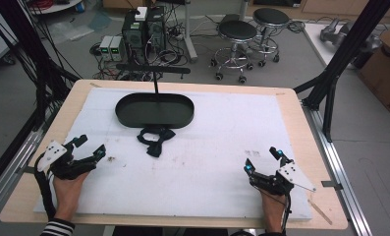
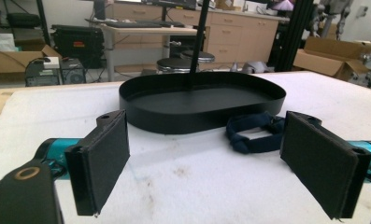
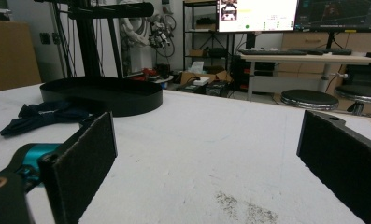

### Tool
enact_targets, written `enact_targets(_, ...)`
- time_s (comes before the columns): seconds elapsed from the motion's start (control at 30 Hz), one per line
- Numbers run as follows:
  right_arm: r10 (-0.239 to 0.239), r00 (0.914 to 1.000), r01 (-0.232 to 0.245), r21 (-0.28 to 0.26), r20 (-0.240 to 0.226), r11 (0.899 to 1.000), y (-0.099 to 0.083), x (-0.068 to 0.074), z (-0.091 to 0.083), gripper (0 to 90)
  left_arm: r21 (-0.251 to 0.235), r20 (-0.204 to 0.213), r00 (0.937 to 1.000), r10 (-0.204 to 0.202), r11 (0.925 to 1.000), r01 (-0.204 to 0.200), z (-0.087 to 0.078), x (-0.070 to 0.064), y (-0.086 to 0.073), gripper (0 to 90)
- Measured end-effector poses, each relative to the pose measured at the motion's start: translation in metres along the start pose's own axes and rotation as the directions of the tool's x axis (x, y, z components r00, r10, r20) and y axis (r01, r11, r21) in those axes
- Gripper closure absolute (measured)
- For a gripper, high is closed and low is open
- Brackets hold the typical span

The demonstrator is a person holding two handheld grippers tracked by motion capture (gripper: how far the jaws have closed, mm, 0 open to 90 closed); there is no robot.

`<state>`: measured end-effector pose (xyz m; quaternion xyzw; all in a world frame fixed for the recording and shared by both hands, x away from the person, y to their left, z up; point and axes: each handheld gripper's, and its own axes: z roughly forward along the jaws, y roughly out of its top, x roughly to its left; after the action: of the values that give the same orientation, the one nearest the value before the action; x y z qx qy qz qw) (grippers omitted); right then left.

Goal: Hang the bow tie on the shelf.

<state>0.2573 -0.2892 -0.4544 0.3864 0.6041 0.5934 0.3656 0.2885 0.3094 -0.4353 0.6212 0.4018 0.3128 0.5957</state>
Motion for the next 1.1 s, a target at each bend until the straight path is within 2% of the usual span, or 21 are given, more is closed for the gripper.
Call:
enact_targets(0.03, -0.003, 1.0000, 0.003, -0.002, -0.001, 1.000, 0.000, 0.000, 0.000, 3.9, 0.000, 0.000, 1.0000, 0.000, 1.0000, 0.000, 0.000, 0.000, 0.000, 16.1)
enact_targets(0.07, -0.006, 1.0000, 0.006, -0.001, -0.001, 1.000, 0.000, 0.000, 0.000, 3.9, 0.016, 0.007, 0.9999, 0.008, 0.9998, -0.008, 0.003, -0.002, 0.010, 15.8)
enact_targets(0.13, -0.003, 1.0000, 0.003, -0.001, -0.001, 1.000, 0.000, 0.000, 0.000, 3.9, 0.039, 0.026, 0.9996, 0.008, 0.9992, -0.009, 0.007, -0.004, 0.019, 15.8)
enact_targets(0.2, -0.004, 1.0000, 0.004, 0.001, -0.001, 1.000, 0.000, 0.000, 0.000, 3.8, 0.069, 0.033, 0.9991, 0.025, 0.9972, -0.028, 0.011, -0.007, 0.027, 15.9)
enact_targets(0.47, -0.001, 1.0000, 0.001, -0.001, -0.001, 1.000, 0.000, 0.001, -0.001, 3.8, 0.120, 0.059, 0.9972, 0.047, 0.9913, -0.054, 0.025, -0.019, 0.045, 16.0)
enact_targets(0.6, -0.002, 1.0000, 0.002, -0.001, -0.002, 1.000, 0.000, 0.001, -0.001, 3.9, 0.181, 0.106, 0.9910, 0.082, 0.9783, -0.100, 0.038, -0.031, 0.061, 16.0)
enact_targets(0.67, -0.001, 1.0000, 0.001, -0.001, -0.002, 1.000, 0.000, 0.001, -0.001, 3.8, 0.222, 0.131, 0.9872, 0.091, 0.9679, -0.118, 0.046, -0.035, 0.066, 16.0)
enact_targets(0.7, -0.008, 1.0000, 0.008, -0.004, 0.000, 1.000, 0.000, 0.000, -0.001, 3.8, 0.222, 0.131, 0.9872, 0.091, 0.9679, -0.118, 0.046, -0.035, 0.066, 16.0)
enact_targets(0.73, -0.005, 1.0000, 0.005, -0.002, 0.001, 1.000, 0.000, 0.000, -0.001, 3.8, 0.258, 0.175, 0.9811, 0.083, 0.9578, -0.127, 0.052, -0.039, 0.071, 16.0)
enact_targets(0.77, -0.005, 1.0000, 0.005, -0.003, 0.000, 1.000, 0.000, 0.000, -0.001, 3.8, 0.266, 0.187, 0.9790, 0.081, 0.9553, -0.129, 0.056, -0.042, 0.072, 16.0)
enact_targets(0.8, -0.003, 1.0000, 0.003, -0.003, 0.000, 1.000, 0.000, 0.000, -0.001, 3.8, 0.266, 0.187, 0.9790, 0.081, 0.9553, -0.129, 0.056, -0.042, 0.072, 15.9)
enact_targets(0.87, -0.003, 1.0000, 0.003, -0.004, 0.000, 1.000, 0.000, 0.000, -0.001, 3.9, 0.300, 0.210, 0.9749, 0.075, 0.9439, -0.137, 0.065, -0.047, 0.076, 16.0)
enact_targets(0.9, -0.003, 1.0000, 0.003, -0.003, 0.000, 1.000, 0.000, 0.000, -0.001, 3.9, 0.309, 0.212, 0.9742, 0.077, 0.9406, -0.142, 0.068, -0.049, 0.077, 15.9)
enact_targets(1.0, -0.004, 1.0000, 0.004, -0.003, -0.001, 1.000, 0.000, 0.000, -0.001, 3.8, 0.321, 0.214, 0.9743, 0.072, 0.9367, -0.140, 0.073, -0.052, 0.079, 15.9)
enact_targets(1.03, -0.002, 1.0000, 0.002, -0.003, 0.001, 1.000, 0.000, 0.000, -0.001, 3.8, 0.329, 0.214, 0.9744, 0.068, 0.9343, -0.138, 0.075, -0.053, 0.080, 15.9)
enact_targets(1.07, 0.000, 1.0000, 0.000, -0.003, 0.000, 1.000, 0.000, 0.000, -0.001, 3.8, 0.349, 0.217, 0.9739, 0.065, 0.9267, -0.140, 0.080, -0.055, 0.081, 15.9)
enact_targets(1.1, 0.000, 1.0000, 0.000, -0.003, -0.001, 1.000, 0.000, 0.000, -0.001, 3.8, 0.349, 0.217, 0.9739, 0.065, 0.9267, -0.140, 0.080, -0.055, 0.081, 15.9)
